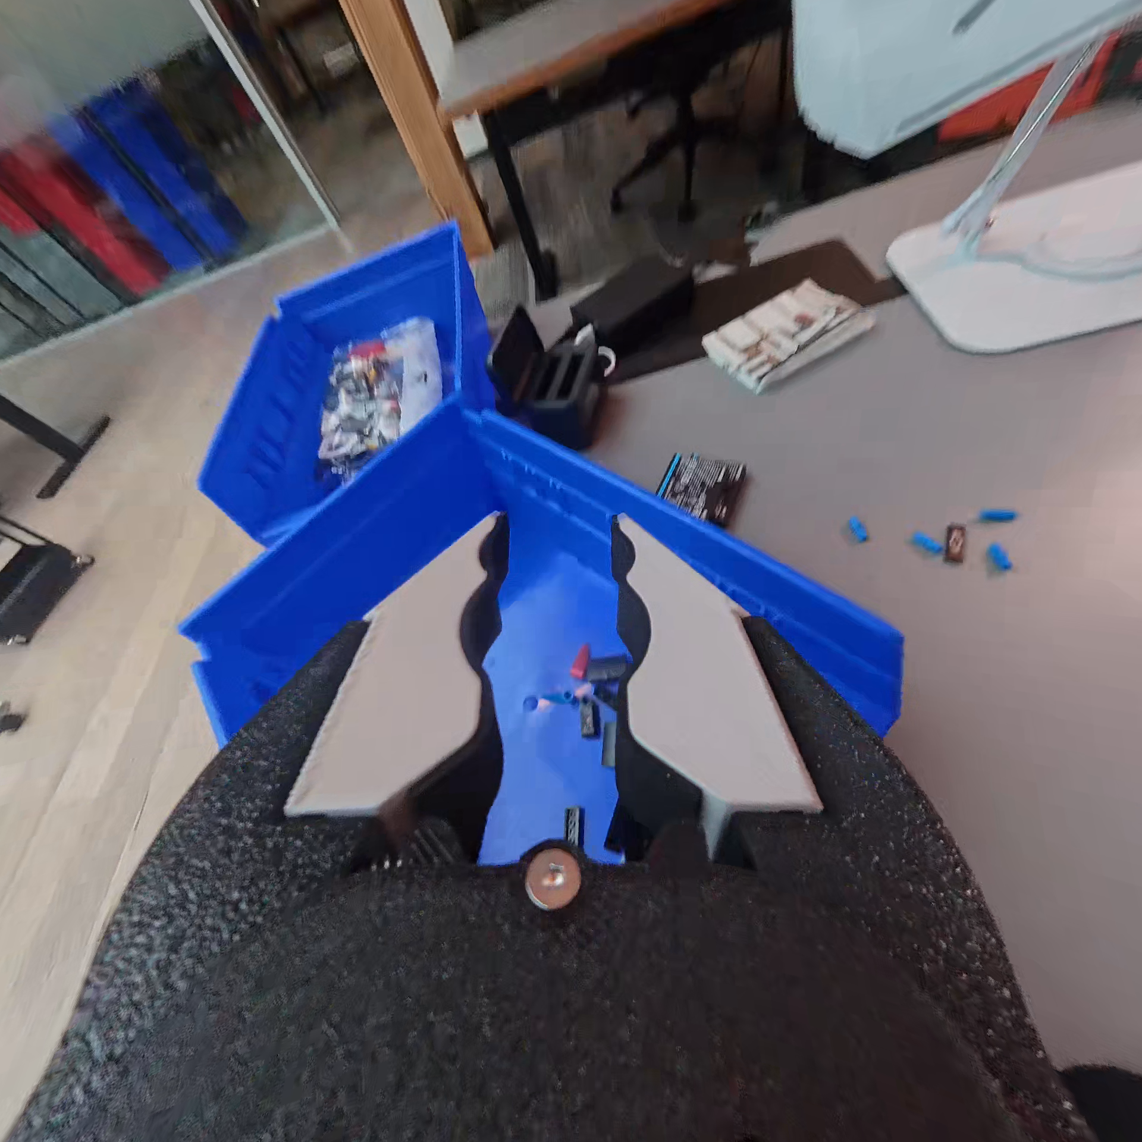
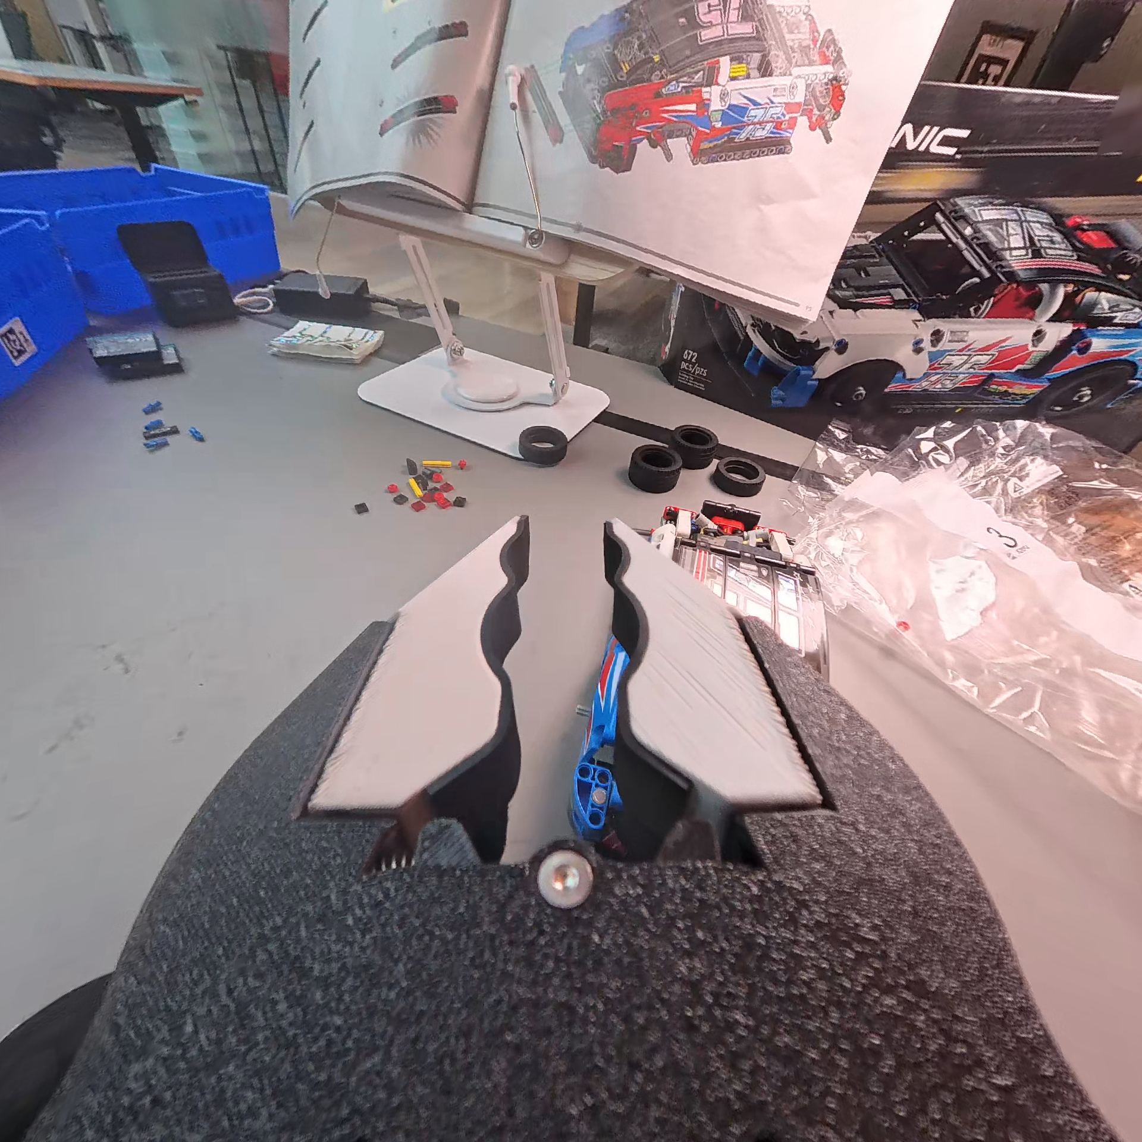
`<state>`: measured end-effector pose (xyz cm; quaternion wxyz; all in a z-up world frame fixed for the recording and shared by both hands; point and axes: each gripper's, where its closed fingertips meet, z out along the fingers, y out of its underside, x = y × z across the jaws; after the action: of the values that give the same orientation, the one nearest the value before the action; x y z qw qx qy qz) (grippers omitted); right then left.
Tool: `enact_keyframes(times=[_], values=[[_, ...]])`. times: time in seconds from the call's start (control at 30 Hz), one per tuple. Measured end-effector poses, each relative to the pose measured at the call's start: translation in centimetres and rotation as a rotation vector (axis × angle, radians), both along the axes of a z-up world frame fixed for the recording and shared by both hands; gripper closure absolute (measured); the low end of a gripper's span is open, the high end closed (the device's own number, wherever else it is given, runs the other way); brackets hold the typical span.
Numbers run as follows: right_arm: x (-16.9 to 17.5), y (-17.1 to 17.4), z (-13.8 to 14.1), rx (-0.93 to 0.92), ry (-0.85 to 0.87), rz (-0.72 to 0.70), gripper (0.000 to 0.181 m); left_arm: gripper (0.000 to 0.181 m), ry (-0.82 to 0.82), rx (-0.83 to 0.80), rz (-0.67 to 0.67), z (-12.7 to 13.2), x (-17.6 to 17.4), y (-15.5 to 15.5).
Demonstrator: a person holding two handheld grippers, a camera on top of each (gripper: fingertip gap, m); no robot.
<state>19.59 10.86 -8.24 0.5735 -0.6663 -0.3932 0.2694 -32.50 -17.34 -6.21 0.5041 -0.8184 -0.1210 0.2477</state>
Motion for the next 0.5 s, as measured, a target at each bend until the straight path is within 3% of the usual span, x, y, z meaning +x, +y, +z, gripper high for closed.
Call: enact_keyframes(times=[0.13, 0.23, 0.37, 0.5], values=[[-1.7, -0.4, 0.6, 0.022, 0.024, 0.03, 0.157, 0.138, 0.021, 0.29, -0.146, 5.3, 4.0, 2.0], [-3.9, -0.8, 1.9, 0.049, 0.04, 0.085, 0.156, 0.127, -0.038, 0.454, -0.309, 7.6, 8.2, 4.5], [-9.3, -0.6, 5.3, 0.099, 0.086, 0.182, 0.158, 0.12, -0.178, 0.544, -0.516, 8.6, 13.8, 9.9], [-16.5, 1.6, 7.6, 0.165, 0.058, 0.219, 0.159, 0.116, -0.205, 0.486, -0.587, 7.2, 17.2, 17.2]])
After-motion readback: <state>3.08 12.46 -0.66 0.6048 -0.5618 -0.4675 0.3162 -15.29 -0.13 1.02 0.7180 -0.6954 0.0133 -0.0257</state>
